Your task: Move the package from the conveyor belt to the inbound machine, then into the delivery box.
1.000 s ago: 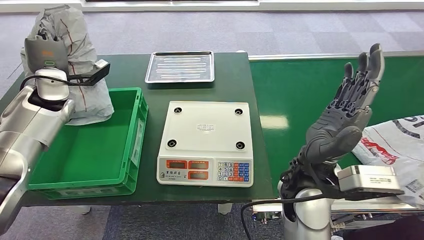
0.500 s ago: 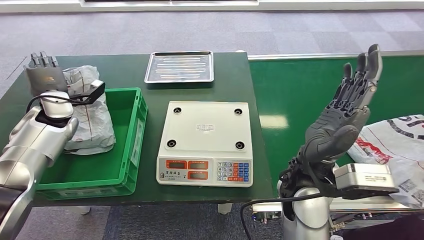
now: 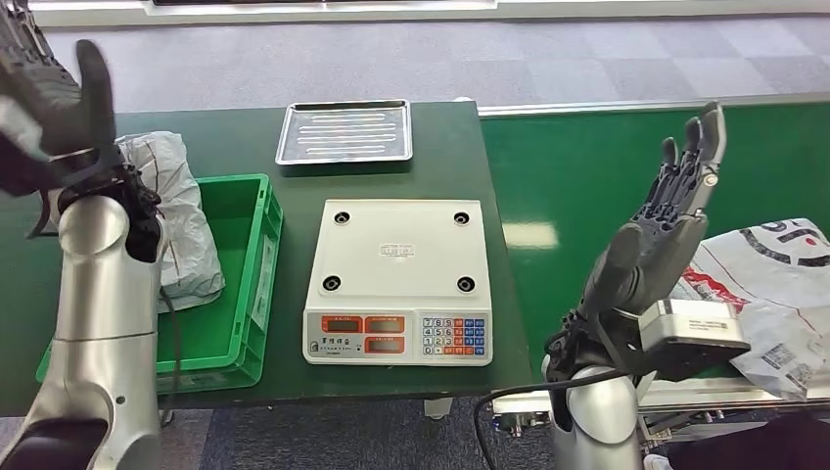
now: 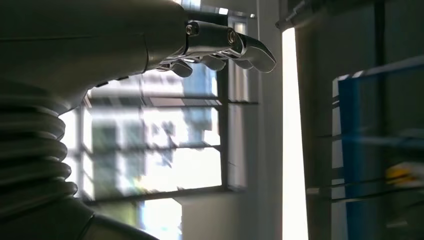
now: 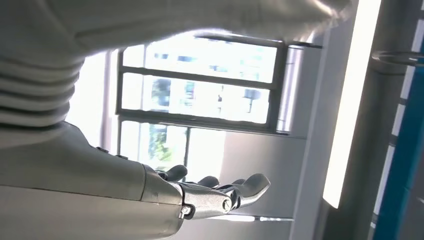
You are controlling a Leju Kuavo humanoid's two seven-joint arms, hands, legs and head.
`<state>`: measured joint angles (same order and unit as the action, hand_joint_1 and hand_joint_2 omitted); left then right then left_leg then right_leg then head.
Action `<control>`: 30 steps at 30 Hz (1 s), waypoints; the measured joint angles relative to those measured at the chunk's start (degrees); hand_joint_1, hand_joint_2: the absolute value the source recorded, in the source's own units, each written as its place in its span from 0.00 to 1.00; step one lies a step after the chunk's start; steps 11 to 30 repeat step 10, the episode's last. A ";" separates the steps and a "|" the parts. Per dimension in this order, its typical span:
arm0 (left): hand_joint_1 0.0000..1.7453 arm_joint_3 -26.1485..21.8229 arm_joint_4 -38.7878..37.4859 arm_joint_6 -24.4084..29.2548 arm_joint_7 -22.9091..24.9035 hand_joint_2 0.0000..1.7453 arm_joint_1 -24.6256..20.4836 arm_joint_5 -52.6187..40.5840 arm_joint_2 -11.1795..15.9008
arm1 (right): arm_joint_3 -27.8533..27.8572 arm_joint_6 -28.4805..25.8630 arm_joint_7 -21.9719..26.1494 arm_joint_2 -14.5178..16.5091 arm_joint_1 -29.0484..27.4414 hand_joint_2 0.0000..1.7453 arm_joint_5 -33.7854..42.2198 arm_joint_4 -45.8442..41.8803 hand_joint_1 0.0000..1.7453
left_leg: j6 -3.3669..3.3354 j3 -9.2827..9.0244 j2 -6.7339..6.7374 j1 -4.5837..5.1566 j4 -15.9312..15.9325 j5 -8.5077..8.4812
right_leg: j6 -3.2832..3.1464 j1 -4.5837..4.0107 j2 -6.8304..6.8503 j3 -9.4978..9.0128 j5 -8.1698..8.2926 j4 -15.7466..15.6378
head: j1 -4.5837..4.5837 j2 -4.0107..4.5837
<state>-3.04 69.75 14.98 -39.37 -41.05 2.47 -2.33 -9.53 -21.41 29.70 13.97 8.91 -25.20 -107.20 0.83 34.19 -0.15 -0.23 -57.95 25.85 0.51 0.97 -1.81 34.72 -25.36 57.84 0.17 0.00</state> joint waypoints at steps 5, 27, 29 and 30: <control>0.00 -0.25 16.51 -9.62 4.07 1.00 17.41 18.97 -6.98 | -0.42 4.29 1.38 -0.64 -0.18 1.00 2.77 3.51 0.00 | -0.05 -0.20 0.07 0.09 0.01 0.17 | 0.03 -0.05 -0.05 -0.14 -0.22 -0.01 | -0.01 0.00; 0.00 2.35 20.05 -14.51 3.80 1.00 26.60 6.89 -10.37 | -2.62 14.59 6.62 -0.87 -0.11 1.00 10.27 6.68 0.00 | -0.05 -0.08 -0.21 0.06 0.01 0.16 | 0.03 -0.10 0.31 -0.14 -0.30 0.00 | -0.02 0.00; 0.00 2.35 20.05 -14.51 3.80 1.00 26.60 6.89 -10.37 | -2.62 14.59 6.62 -0.87 -0.11 1.00 10.27 6.68 0.00 | -0.05 -0.08 -0.21 0.06 0.01 0.16 | 0.03 -0.10 0.31 -0.14 -0.30 0.00 | -0.02 0.00; 0.00 2.35 20.05 -14.51 3.80 1.00 26.60 6.89 -10.37 | -2.62 14.59 6.62 -0.87 -0.11 1.00 10.27 6.68 0.00 | -0.05 -0.08 -0.21 0.06 0.01 0.16 | 0.03 -0.10 0.31 -0.14 -0.30 0.00 | -0.02 0.00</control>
